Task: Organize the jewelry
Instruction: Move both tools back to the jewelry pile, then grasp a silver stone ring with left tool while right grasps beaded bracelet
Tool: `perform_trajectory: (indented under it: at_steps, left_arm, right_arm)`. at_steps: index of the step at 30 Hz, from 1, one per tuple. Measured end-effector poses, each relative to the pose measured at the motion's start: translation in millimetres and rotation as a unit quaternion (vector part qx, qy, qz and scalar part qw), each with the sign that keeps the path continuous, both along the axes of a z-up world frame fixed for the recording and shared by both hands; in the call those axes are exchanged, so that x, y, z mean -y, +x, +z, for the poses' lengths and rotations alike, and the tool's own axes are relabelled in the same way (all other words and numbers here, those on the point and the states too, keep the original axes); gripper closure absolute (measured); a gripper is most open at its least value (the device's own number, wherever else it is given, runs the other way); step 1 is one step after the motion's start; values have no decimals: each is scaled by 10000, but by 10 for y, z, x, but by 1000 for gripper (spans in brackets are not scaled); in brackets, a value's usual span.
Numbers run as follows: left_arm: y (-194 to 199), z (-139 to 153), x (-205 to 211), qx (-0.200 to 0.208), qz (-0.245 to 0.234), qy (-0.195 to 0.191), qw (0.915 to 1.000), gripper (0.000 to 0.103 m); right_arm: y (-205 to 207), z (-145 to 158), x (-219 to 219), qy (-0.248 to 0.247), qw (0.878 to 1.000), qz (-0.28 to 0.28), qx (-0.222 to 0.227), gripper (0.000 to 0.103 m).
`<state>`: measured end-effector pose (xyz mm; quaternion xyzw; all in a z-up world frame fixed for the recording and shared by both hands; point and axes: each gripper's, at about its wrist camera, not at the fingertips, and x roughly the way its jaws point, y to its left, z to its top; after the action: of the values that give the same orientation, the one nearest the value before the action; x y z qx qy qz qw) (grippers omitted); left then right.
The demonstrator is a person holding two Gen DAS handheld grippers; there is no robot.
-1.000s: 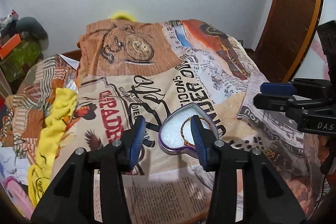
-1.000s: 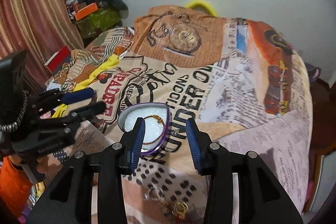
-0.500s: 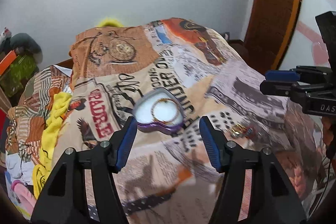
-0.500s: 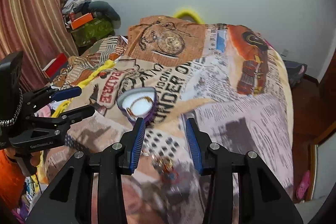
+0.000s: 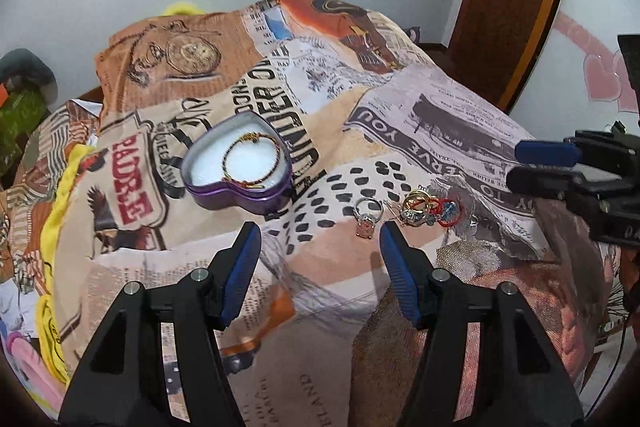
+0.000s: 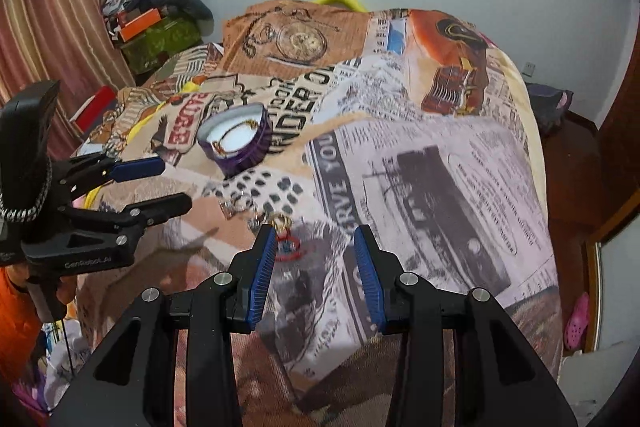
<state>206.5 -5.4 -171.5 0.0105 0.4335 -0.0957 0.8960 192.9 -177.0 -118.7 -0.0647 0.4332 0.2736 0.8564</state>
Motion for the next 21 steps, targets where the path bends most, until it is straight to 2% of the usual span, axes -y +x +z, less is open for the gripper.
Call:
perform_trajectory:
  at_steps: [7,8,10,21]
  left_arm:
    - [89,-168,84,-162,-170,-1,9997,43]
    - [108,-188,90,-182,-193,3,9996,44]
    - [137,-242,113,-265,-281,-3,9993,56]
    - [213,-294,243,-208,-758,180,9967,71]
  right_arm:
    - [-41,-187,-17,-102,9998,88,-153,66]
    - [-48,-203,-24,-119,9998,99,-157,66]
    - [-54,-243,-48,-179,9996,144,-159,66]
    - [-38,-389,-194,-350,9985,399,-148,66]
